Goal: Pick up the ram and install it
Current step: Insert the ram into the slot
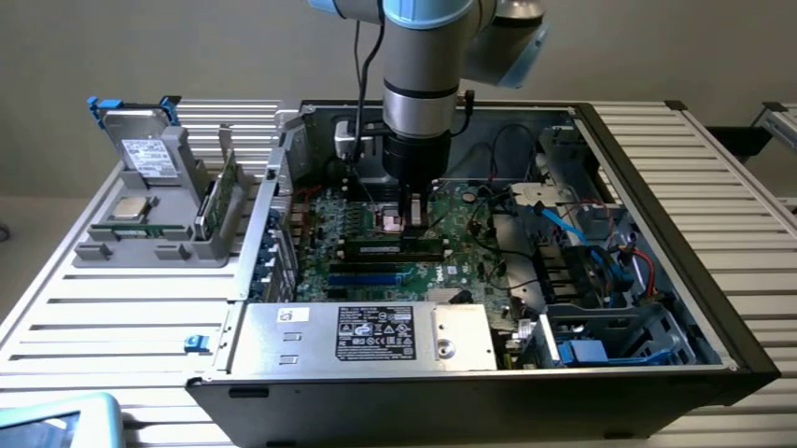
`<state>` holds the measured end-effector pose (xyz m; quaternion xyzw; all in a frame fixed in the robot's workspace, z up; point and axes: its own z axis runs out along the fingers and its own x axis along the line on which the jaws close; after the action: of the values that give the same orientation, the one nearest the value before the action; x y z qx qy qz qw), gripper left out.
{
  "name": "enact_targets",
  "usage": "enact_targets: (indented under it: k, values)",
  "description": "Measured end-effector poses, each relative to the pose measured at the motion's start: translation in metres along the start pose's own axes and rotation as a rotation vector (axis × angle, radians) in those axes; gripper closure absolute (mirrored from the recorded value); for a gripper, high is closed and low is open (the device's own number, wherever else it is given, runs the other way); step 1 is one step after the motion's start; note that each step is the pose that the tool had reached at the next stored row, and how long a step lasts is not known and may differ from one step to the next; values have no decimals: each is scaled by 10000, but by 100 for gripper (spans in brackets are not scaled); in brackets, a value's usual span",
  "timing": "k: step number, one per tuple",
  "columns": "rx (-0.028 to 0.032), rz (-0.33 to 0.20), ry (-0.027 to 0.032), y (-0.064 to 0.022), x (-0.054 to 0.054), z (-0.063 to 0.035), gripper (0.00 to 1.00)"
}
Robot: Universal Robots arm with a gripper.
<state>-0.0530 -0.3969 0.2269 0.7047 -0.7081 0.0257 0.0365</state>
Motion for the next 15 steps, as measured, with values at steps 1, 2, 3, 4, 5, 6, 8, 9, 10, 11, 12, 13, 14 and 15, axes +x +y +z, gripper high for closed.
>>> enact_targets:
  k: [1,2,3,4,5,6,8,9,10,11,12,13,14,15]
  values:
    - [0,0,0,0,0,0,87]
    - [-1,0,0,0,0,0,87]
    - [0,0,0,0,0,0,87]
    - [0,-1,-1,0,0,0,87]
    - [0,-1,-1,0,0,0,87]
    - [0,0,0,0,0,0,87]
    - [-1,-1,2,0,1,0,87]
    - [-1,-1,2,0,0,3,87]
    - [-1,-1,1,0,0,5,87]
    - [-1,-1,1,0,0,7,87]
    - [-1,-1,1,0,-1,8,87]
    - [-1,-1,1,0,0,10,87]
    - [0,-1,-1,0,-1,13,87]
    - [0,-1,-1,-1,-1,17,87]
